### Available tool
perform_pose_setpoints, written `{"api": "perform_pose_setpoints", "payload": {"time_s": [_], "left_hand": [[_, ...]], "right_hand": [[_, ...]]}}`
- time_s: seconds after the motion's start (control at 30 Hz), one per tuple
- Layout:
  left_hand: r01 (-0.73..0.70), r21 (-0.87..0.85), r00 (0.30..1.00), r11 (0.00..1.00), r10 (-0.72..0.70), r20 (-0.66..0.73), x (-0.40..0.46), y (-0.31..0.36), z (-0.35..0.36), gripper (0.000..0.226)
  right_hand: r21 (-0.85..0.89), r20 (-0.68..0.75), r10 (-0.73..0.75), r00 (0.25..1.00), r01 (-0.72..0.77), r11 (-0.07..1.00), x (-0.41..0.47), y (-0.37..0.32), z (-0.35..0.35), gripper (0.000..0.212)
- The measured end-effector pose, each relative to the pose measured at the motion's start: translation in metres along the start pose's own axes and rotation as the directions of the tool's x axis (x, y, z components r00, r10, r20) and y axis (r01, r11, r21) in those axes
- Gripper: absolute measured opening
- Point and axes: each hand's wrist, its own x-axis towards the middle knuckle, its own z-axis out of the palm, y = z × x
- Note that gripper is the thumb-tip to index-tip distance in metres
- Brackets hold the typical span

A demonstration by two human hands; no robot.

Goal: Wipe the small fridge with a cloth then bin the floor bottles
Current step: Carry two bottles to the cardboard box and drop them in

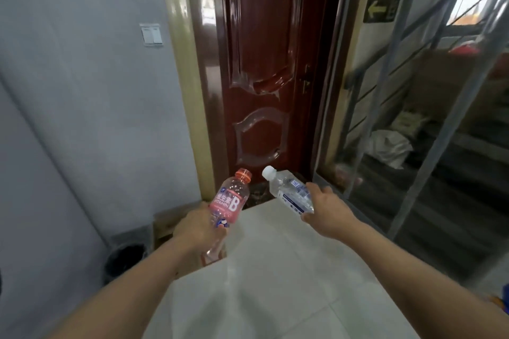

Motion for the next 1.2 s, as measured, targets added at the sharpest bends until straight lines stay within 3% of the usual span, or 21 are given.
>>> {"api": "perform_pose_setpoints", "payload": {"time_s": [0.17, 0.43, 0.53, 0.67, 1.0, 1.2], "left_hand": [[0.152, -0.070, 0.988, 0.986, -0.153, -0.021, 0.082, 0.036, 0.013, 0.022], [0.375, -0.162, 0.925, 0.913, -0.380, -0.002, 0.172, 0.062, 0.035, 0.072], [0.433, -0.165, 0.897, 0.886, -0.442, -0.015, 0.207, 0.053, 0.035, 0.067], [0.476, -0.189, 0.871, 0.859, -0.490, -0.030, 0.260, 0.035, 0.035, 0.039], [0.584, -0.382, 0.775, 0.716, -0.631, 0.002, 0.377, -0.006, 0.023, 0.057], [0.717, -0.459, 0.612, 0.524, -0.789, 0.056, 0.417, -0.036, 0.018, 0.057]], "right_hand": [[-0.047, 0.056, -0.149, 0.987, 0.152, 0.987, 0.128, 0.030, -0.012, 0.065], [-0.046, 0.228, -0.315, 0.921, 0.333, 0.942, 0.291, 0.033, -0.023, 0.060], [-0.031, 0.271, -0.370, 0.889, 0.392, 0.920, 0.339, 0.017, -0.010, 0.059], [-0.036, 0.331, -0.431, 0.839, 0.468, 0.883, 0.398, -0.012, 0.008, 0.058], [-0.040, 0.432, -0.560, 0.707, 0.635, 0.771, 0.537, -0.111, 0.038, 0.058], [0.017, 0.512, -0.663, 0.546, 0.765, 0.644, 0.605, -0.175, 0.078, 0.060]]}}
